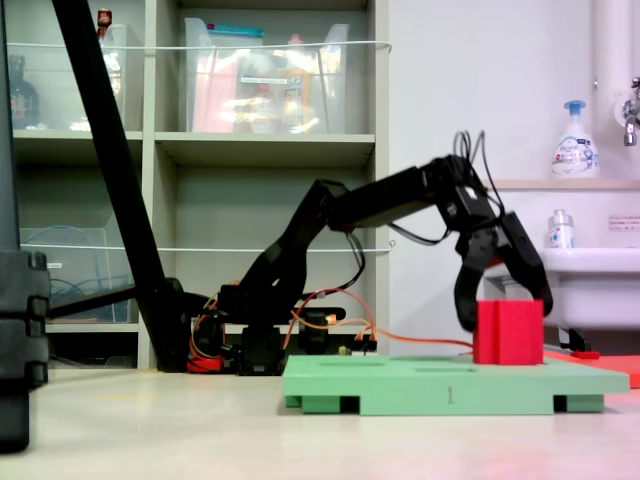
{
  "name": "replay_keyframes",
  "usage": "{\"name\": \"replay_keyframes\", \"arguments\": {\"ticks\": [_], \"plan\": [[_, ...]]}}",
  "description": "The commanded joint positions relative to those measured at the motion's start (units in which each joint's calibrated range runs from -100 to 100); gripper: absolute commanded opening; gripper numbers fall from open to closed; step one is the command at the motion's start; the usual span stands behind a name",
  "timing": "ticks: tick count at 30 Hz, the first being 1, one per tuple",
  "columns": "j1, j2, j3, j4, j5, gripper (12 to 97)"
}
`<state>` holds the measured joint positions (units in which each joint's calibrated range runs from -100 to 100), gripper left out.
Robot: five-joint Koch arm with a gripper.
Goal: Put the cross columnar block into the corresponding hole
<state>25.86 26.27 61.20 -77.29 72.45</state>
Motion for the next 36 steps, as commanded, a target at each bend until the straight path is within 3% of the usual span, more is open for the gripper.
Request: {"name": "replay_keyframes", "arguments": {"ticks": [1,13,18,20,23,30,36], "plan": [[-0.3,-2.0,1.3,-3.1,-1.1,47.0],[-0.3,7.5,2.2,0.6,-1.3,47.2],[-0.3,9.6,2.2,0.8,-1.0,53.9],[-0.1,9.5,2.2,0.8,0.1,64.6],[0.0,8.1,3.3,0.7,0.3,95.9],[-0.8,-9.2,3.8,-5.8,-3.8,95.8],[-2.8,-32.0,4.0,-10.3,-16.0,95.5]]}}
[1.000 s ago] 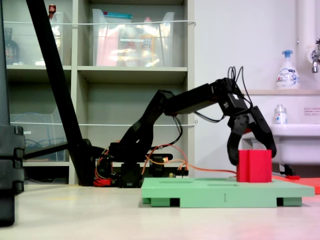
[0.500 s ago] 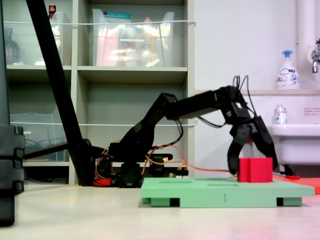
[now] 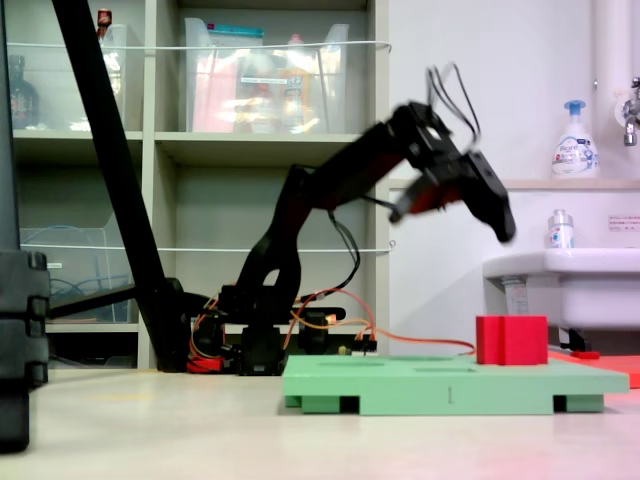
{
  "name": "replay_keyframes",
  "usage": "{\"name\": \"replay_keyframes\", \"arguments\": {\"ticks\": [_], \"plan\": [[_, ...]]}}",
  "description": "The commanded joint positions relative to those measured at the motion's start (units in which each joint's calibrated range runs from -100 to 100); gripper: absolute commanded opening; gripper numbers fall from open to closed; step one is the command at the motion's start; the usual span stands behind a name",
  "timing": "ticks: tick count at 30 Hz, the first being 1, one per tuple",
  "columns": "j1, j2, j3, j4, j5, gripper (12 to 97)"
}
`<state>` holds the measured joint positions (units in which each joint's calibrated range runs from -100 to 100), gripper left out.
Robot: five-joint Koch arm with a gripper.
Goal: Put the cross columnar block into the corresponding hole
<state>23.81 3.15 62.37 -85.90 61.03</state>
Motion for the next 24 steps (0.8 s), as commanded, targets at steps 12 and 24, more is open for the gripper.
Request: {"name": "replay_keyframes", "arguments": {"ticks": [12,24], "plan": [[-11.8,-39.0,2.7,-1.0,-37.9,71.4],[-24.0,-43.1,2.5,8.6,-48.0,65.0]]}}
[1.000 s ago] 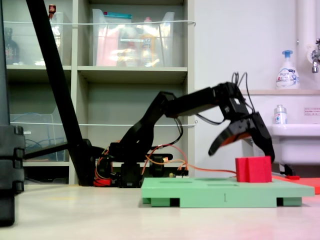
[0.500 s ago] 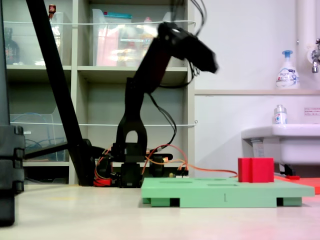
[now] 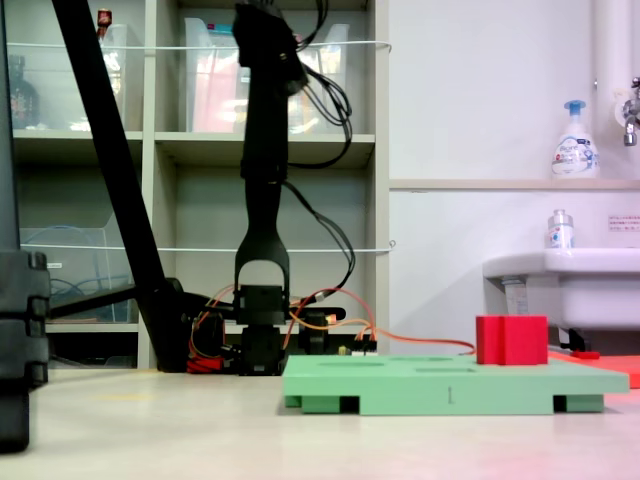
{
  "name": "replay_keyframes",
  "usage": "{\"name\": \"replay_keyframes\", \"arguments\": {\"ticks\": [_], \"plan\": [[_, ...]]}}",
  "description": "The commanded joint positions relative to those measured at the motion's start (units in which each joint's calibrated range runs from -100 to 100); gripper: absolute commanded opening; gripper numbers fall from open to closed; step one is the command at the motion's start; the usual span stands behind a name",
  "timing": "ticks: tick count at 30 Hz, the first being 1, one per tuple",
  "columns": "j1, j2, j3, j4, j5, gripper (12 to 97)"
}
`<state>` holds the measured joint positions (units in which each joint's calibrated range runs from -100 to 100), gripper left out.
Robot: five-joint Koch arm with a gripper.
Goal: Put the cross columnar block into the corresponding hole
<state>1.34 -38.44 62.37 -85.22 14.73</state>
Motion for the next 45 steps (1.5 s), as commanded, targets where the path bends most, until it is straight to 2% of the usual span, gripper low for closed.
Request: {"name": "replay_keyframes", "arguments": {"ticks": [1,6,8,12,17,20,26,30,34,45], "plan": [[-2.5,-1.4,2.2,9.4,-2.2,65.0],[-7.9,-2.5,-9.1,24.4,-3.0,64.9],[-8.4,-10.0,-22.1,36.4,-4.1,59.5],[-6.9,-27.6,-54.4,62.8,-6.4,51.5],[-4.8,-40.1,-98.6,102.1,-11.4,49.5],[-3.0,-43.7,-122.1,114.5,-12.9,49.4],[-1.3,-47.2,-150.2,114.0,-14.2,49.4],[-0.5,-53.0,-161.6,106.3,-14.3,49.5],[0.7,-59.9,-162.4,102.6,-14.3,49.5],[-0.3,-61.6,-162.4,93.4,-14.3,46.6]]}}
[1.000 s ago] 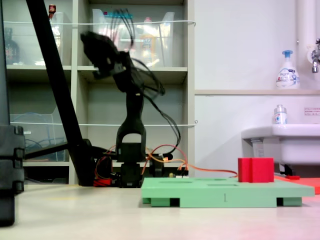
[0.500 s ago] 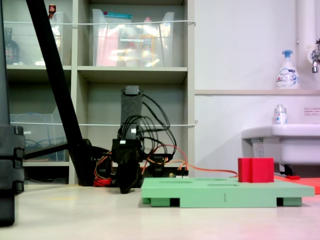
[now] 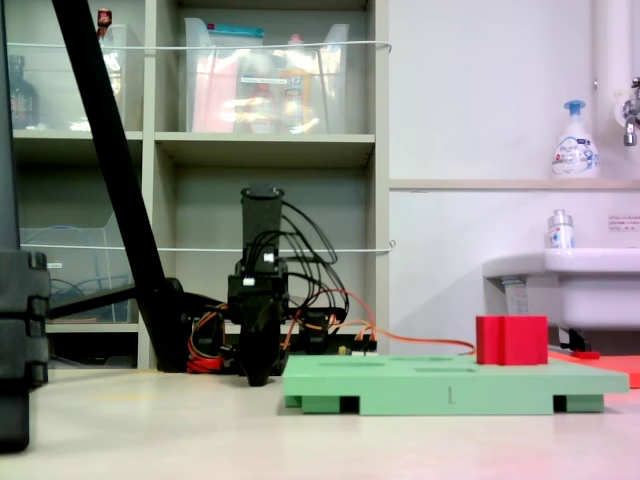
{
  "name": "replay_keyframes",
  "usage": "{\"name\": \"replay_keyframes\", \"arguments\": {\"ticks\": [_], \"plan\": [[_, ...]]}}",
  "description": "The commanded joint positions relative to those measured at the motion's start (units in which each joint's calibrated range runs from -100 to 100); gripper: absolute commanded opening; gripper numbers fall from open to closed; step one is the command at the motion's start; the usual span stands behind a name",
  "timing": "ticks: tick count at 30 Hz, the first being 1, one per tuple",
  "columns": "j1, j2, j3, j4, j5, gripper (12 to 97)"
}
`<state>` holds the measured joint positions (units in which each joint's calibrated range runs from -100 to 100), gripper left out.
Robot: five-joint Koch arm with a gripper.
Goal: Put the cross columnar block into the corresponding hole
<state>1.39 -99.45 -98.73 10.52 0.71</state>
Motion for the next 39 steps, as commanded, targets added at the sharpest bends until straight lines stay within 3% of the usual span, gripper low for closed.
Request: {"name": "replay_keyframes", "arguments": {"ticks": [1,6,39], "plan": [[-0.5,-0.5,-1.3,-3.4,-0.3,46.8],[-1.1,-0.5,-1.3,-6.3,-0.2,49.8],[-1.4,-0.5,-1.3,-7.2,-0.2,49.3]]}}
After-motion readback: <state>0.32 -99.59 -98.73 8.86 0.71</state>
